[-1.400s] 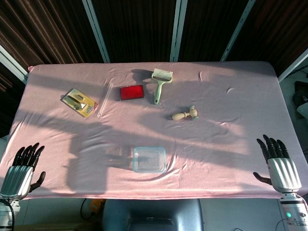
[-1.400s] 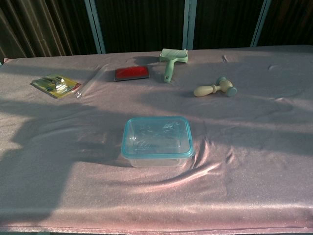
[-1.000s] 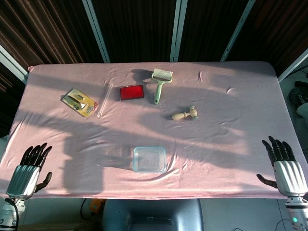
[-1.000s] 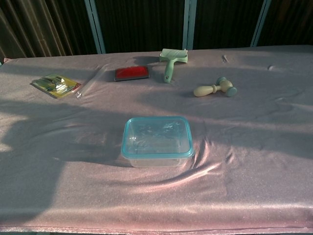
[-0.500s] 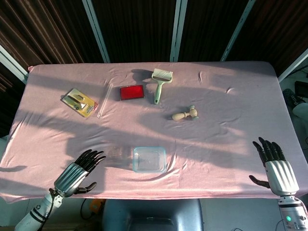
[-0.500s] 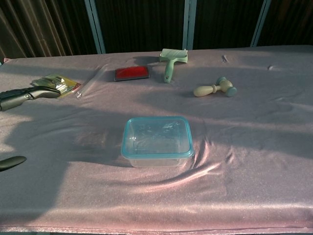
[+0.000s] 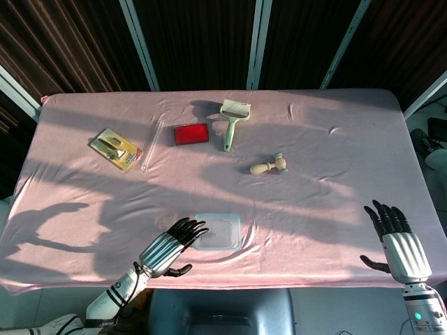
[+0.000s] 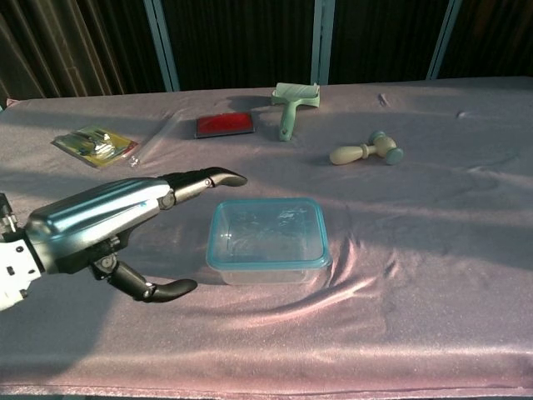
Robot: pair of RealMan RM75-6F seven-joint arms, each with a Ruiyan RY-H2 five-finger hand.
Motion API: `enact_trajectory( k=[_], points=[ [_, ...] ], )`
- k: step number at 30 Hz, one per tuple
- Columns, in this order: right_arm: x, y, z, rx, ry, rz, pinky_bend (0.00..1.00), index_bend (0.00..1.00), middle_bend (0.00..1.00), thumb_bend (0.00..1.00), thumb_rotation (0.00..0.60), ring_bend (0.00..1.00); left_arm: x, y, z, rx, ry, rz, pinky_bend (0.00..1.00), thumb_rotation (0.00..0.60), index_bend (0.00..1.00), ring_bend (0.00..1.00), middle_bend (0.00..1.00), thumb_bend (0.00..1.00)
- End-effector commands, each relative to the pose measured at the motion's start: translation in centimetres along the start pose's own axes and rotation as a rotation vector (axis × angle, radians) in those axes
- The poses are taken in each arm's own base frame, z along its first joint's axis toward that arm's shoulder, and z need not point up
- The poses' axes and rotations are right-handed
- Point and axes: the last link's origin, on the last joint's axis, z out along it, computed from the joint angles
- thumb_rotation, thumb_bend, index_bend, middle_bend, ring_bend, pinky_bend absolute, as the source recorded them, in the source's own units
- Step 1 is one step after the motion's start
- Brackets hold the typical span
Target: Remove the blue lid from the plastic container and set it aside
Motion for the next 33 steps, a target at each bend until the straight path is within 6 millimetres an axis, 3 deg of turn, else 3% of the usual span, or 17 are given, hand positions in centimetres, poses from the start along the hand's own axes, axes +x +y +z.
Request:
enact_trajectory(
  k=[1,13,33],
  points=[
    [0.0,0.0,-0.1,0.007,-0.01,0.002,0.0,0.0,0.0,0.14,0.6,0.0,-0.6,0.4,2.2,-0.001,-0.018,0.009,0.0,0.6,0.0,0.0,0.0,0.27],
    [0.3,0.3,0.0,0.023,-0.025,0.025,0.0,0.0,0.0,0.14,0.6,0.0,-2.1,0.4,5.4,0.038,-0.055,0.042,0.0,0.6,0.0,0.0,0.0,0.27],
    [0.1,0.1,0.1,0.023,-0.032,0.02,0.0,0.0,0.0,0.14,0.6,0.0,-2.0,-1.7,6.5,0.118,-0.091,0.035,0.0,0.6,0.0,0.0,0.0,0.26]
  ],
)
